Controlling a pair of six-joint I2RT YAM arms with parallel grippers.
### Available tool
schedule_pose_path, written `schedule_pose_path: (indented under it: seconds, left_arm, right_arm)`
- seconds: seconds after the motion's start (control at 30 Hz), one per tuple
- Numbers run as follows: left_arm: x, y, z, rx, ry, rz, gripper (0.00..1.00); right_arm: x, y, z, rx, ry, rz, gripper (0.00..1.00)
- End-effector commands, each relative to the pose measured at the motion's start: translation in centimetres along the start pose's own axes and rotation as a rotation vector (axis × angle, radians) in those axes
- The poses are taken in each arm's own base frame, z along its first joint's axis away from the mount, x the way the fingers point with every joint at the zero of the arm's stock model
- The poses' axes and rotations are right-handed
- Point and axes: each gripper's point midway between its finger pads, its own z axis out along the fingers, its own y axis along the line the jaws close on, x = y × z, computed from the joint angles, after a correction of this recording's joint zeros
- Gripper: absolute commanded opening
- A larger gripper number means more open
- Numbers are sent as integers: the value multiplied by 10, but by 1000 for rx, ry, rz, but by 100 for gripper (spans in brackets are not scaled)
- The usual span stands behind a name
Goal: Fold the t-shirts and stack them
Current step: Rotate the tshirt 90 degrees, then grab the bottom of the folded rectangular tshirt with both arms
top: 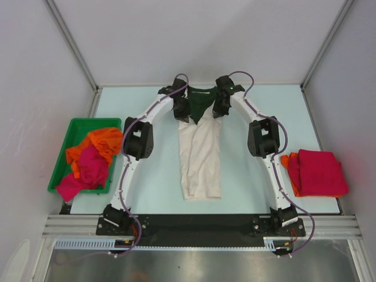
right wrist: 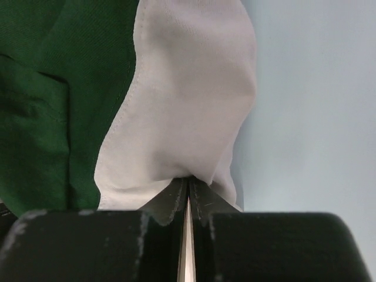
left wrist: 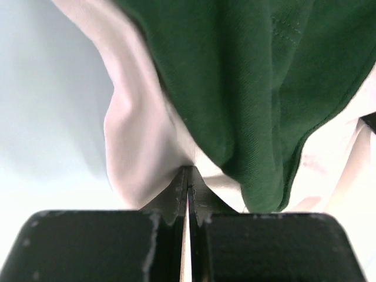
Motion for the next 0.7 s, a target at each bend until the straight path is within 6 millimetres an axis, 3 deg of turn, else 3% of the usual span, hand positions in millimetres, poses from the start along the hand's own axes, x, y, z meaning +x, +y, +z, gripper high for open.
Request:
schedule_pose_path:
  seconds: [0.0, 0.03, 0.07, 0.1, 0.13, 0.17, 0.2, 0.23, 0.27, 0.3, 0.33, 0.37, 0.4, 0.43, 0.47, 0.53, 0.57, 0.63, 0.67]
  left_arm:
    - [-37, -14, -52, 47, -155, 9, 1]
    - [-42, -17, -64, 52, -196, 6, 4]
    - [-32, -14, -69, 47, -194, -2, 7]
    - [-39, -19, -84, 69, -247, -4, 8]
    - [-47, -29, -122, 103, -311, -8, 10]
    - [-32, -23, -123, 88, -287, -15, 10]
    - [-27, -24, -132, 94, -295, -19, 10]
    - [-24, -33, -164, 127, -339, -15, 10]
    - [6, -27, -152, 97, -289, -5, 9]
    - [16, -30, -159, 100, -303, 3, 9]
    - [30, -29, -162, 92, -302, 9, 9]
    - [64, -31, -165, 93, -273, 38, 9]
    - [77, -34, -165, 103, -268, 44, 8]
    - [95, -36, -164, 113, -251, 44, 8]
    - [129, -36, -162, 117, -209, 68, 7]
    - [158, -40, -161, 141, -189, 74, 6]
    - [186, -34, -152, 114, -159, 100, 5]
    - [200, -37, -161, 141, -189, 114, 5]
    - [220, -31, -155, 127, -162, 132, 5]
  right_arm:
    - [-23, -31, 11, 90, -90, -7, 12]
    - [-24, -27, 8, 90, -115, -15, 26]
    - [-44, -12, -27, 68, -197, -20, 33]
    - [-41, -1, -39, 58, -217, -34, 40]
    - [-36, 1, -50, 64, -222, -41, 51]
    - [-43, 8, -84, 58, -270, -40, 54]
    - [-38, 11, -100, 54, -282, -55, 57]
    - [-28, 22, -111, 38, -293, -81, 60]
    - [0, 3, -104, 102, -246, -99, 62]
    - [0, 8, -136, 77, -288, -83, 62]
    - [19, 9, -138, 79, -276, -95, 62]
    - [48, -8, -134, 117, -231, -99, 62]
    - [54, -6, -153, 94, -266, -81, 62]
    - [71, -3, -160, 82, -265, -91, 61]
    - [98, -18, -153, 112, -222, -102, 61]
    - [116, -16, -172, 80, -237, -82, 60]
    - [137, -11, -173, 76, -217, -111, 60]
    - [165, -20, -180, 98, -197, -119, 59]
    - [181, -14, -184, 87, -189, -140, 59]
